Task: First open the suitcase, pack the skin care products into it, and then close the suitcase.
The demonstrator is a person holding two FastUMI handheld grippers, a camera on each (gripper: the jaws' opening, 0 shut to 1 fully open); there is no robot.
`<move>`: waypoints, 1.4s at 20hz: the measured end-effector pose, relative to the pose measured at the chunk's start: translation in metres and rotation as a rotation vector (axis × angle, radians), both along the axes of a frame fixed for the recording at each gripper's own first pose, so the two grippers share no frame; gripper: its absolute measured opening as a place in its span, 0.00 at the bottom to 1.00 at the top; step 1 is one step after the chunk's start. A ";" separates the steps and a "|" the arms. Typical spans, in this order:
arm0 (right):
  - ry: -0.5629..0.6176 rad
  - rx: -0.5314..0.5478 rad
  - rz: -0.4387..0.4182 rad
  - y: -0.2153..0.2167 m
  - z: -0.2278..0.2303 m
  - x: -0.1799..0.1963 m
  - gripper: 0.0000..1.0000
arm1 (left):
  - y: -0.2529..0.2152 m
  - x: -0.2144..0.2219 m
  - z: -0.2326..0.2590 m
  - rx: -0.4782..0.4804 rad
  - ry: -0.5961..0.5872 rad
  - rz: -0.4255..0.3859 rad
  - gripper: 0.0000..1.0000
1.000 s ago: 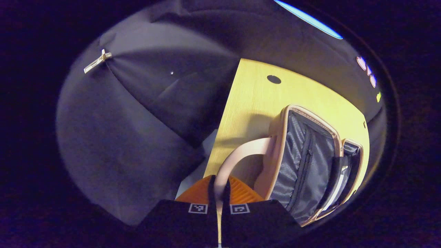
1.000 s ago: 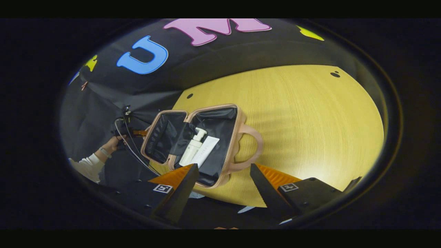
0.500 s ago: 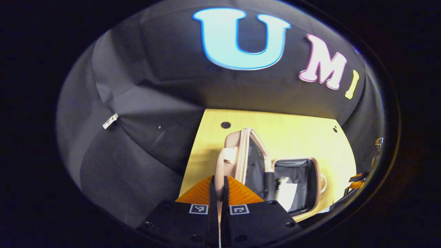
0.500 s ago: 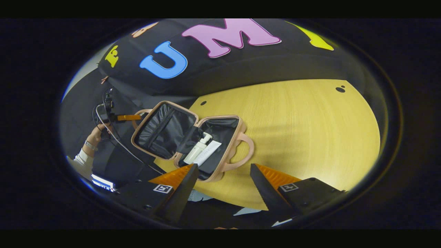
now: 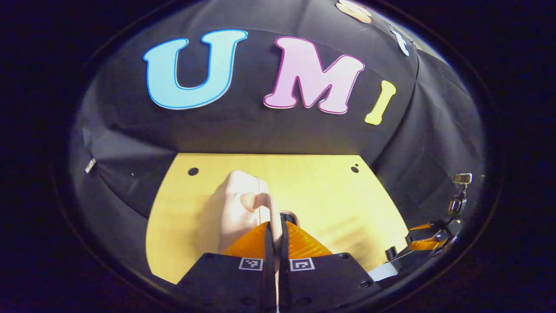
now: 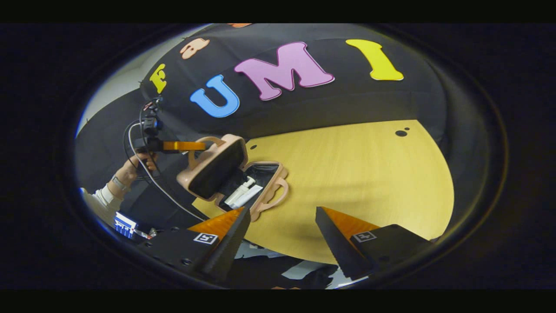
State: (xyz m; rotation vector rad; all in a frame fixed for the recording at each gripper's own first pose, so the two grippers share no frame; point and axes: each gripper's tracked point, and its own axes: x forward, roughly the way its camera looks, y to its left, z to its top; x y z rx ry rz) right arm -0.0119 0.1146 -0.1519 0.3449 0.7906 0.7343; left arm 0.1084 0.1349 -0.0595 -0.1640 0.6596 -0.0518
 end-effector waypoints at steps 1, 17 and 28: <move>-0.014 -0.008 -0.012 -0.010 0.001 0.000 0.84 | -0.023 0.005 -0.019 -0.025 0.022 -0.022 0.08; -0.105 -0.117 -0.170 -0.042 0.012 0.008 0.96 | -0.109 0.004 -0.154 0.300 0.120 -0.173 0.48; -0.593 -0.177 -0.373 -0.033 0.135 0.083 0.96 | -0.122 -0.047 0.058 0.297 -0.467 0.033 0.92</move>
